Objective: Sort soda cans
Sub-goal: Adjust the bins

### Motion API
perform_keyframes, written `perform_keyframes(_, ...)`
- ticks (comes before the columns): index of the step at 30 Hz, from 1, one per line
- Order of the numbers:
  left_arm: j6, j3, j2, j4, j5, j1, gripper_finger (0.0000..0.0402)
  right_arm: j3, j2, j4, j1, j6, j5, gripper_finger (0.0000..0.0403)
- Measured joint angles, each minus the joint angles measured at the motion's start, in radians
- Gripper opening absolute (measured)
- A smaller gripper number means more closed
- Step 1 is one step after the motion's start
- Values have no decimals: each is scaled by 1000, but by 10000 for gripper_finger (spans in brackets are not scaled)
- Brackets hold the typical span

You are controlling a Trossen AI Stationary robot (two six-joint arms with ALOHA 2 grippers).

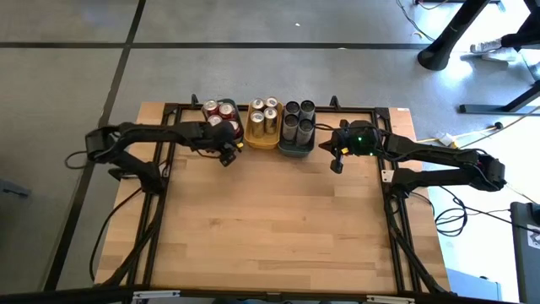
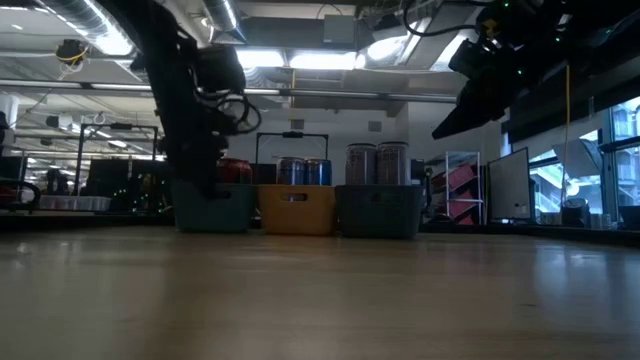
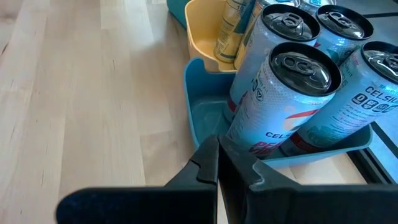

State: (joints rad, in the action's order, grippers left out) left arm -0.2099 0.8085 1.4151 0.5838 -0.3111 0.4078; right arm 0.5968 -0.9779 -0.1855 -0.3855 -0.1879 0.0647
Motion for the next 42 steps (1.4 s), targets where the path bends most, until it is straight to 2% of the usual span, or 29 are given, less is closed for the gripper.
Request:
perform_keyframes(5, 53, 0, 33, -7, 1, 7, 250, 0, 0, 0, 0, 0, 0, 5)
perform_keyframes(14, 192, 0, 37, -29, 0, 7, 97, 0, 0, 5, 0, 0, 0, 5)
perform_keyframes(21, 232, 0, 37, -25, 1, 6, 12, 0, 0, 5, 0, 1, 0, 5)
perform_keyframes(29, 326, 0, 37, -16, 22, -27, 3, 0, 0, 4, 0, 1, 0, 5)
perform_keyframes(42, 618, 0, 36, -3, 31, -96, 1, 0, 0, 4, -1, 1, 0, 5)
